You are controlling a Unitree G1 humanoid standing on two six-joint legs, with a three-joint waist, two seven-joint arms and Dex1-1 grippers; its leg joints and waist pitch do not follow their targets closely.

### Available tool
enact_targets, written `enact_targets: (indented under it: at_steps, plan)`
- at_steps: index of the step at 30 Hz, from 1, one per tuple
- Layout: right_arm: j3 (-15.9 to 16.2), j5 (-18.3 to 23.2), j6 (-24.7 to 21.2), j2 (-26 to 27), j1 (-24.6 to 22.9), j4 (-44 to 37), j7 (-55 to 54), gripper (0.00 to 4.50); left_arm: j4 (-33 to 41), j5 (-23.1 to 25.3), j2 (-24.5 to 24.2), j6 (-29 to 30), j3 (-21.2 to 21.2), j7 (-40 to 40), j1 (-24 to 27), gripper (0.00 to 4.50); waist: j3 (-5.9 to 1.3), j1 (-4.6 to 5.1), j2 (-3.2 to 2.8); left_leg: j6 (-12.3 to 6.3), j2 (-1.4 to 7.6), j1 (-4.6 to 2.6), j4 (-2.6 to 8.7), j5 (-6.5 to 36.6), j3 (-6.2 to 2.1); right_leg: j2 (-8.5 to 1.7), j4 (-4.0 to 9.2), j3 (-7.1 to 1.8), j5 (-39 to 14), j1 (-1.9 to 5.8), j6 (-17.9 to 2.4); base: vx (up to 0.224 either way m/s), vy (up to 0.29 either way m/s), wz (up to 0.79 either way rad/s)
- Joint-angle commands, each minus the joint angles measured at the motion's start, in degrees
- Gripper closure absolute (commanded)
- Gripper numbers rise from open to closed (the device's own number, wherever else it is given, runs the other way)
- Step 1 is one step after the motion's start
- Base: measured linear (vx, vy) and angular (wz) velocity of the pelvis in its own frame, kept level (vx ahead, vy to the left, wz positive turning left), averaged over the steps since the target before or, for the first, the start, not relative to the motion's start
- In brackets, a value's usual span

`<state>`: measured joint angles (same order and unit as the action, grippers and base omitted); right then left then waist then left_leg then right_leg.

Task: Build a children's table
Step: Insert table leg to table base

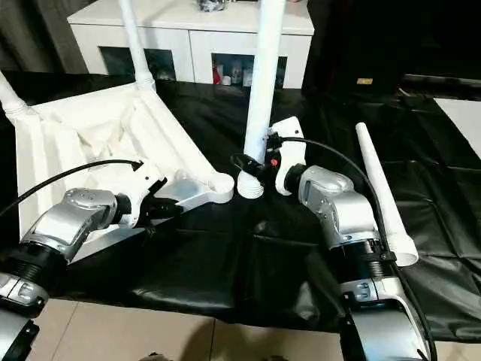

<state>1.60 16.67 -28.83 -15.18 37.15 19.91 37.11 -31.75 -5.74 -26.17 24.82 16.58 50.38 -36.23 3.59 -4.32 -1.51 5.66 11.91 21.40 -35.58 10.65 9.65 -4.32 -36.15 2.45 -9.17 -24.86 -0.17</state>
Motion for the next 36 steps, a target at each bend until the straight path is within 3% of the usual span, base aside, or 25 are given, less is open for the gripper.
enact_targets:
  at_steps: [1, 3, 5, 7, 10, 13, 18, 27, 36]
  plan:
    - [-0.5, 3.2, -2.0, -1.2, -1.2, -5.6, 4.1, 2.64, 4.5, 1.0, -3.7, -1.5, 3.1, 6.9, 4.1, 4.44, -4.72, 0.03, -0.48, 0.82, 0.09, -0.37, 4.63, 12.4, -0.08, -2.35, 3.94, -1.67, -8.6, 4.24, -12.9, 0.000, 0.000, 0.00]
    - [-0.2, 3.6, -2.4, -1.5, -1.6, -6.5, 5.0, 2.64, 6.1, 0.7, -4.4, -1.5, 3.7, 8.3, 5.2, 4.46, -4.85, 0.34, -0.72, 0.26, 0.19, -0.45, 4.59, 11.3, 0.02, -2.26, 3.71, -1.66, -6.2, 4.11, -13.4, 0.000, 0.000, 0.00]
    - [0.8, 5.4, -4.4, -2.7, -3.5, -10.1, 8.2, 2.64, 12.3, -1.4, -6.3, 0.5, 4.5, 11.6, 9.0, 4.50, -4.76, 0.43, -0.57, -0.13, 0.27, -0.33, 4.62, 11.0, 0.10, -2.30, 3.56, -1.67, -4.7, 4.37, -14.3, 0.000, 0.000, 0.00]
    - [1.1, 6.0, -5.1, -3.1, -4.3, -11.6, 9.0, 2.64, 14.6, -1.9, -6.7, 0.3, 4.5, 12.2, 10.6, 4.50, -4.63, 0.49, -0.67, -0.46, 0.30, -0.46, 4.69, 11.3, 0.18, -2.22, 3.71, -1.67, -5.5, 4.15, -14.4, 0.000, 0.000, 0.00]
    - [2.5, 6.4, -6.1, -3.6, -5.7, -13.4, 10.5, 2.64, 15.7, -2.2, -5.8, 0.5, 2.8, 9.8, 11.6, 4.50, -4.21, 0.22, -0.59, 0.01, 0.31, -0.86, 4.87, 15.0, 0.34, -2.24, 4.47, -1.70, -12.9, 3.75, -13.2, 0.000, 0.000, 0.00]
    - [3.8, 5.8, -6.6, -3.6, -6.7, -14.0, 10.6, 2.64, 15.4, -1.2, -5.1, -0.3, 1.8, 8.1, 11.6, 4.50, -3.85, 0.03, -0.55, 1.28, 0.24, -1.13, 5.26, 18.2, 0.06, -2.36, 5.25, -1.79, -21.7, 3.45, -9.8, 0.000, 0.000, 0.00]
    - [4.4, 4.4, -5.4, -2.1, -6.6, -11.9, 9.3, 2.64, 16.7, -1.3, -4.9, -0.5, 1.3, 8.0, 12.0, 4.50, -4.06, 0.10, -0.55, 1.59, 0.19, -1.01, 5.27, 17.1, -0.02, -2.33, 5.22, -1.86, -20.8, 3.38, -9.2, 0.000, 0.000, 0.00]
    - [3.2, 3.4, -0.1, 2.2, -6.0, -3.9, 5.9, 2.64, 17.8, -1.1, -5.0, -0.9, 1.1, 8.8, 12.5, 4.50, -4.41, -0.04, -0.49, 1.08, 0.24, -0.82, 5.07, 14.3, 0.17, -2.36, 4.54, -1.90, -14.3, 3.50, -11.5, 0.000, 0.000, 0.00]
    - [2.0, 3.3, 3.0, 4.3, -4.8, 1.2, 5.5, 2.64, 18.0, -0.8, -5.1, -1.0, 0.8, 8.7, 12.6, 4.50, -4.24, 0.00, -0.51, 1.17, 0.24, -0.84, 5.25, 15.3, 0.11, -2.42, 4.74, -1.92, -16.6, 3.46, -10.8, 0.000, 0.000, 0.00]
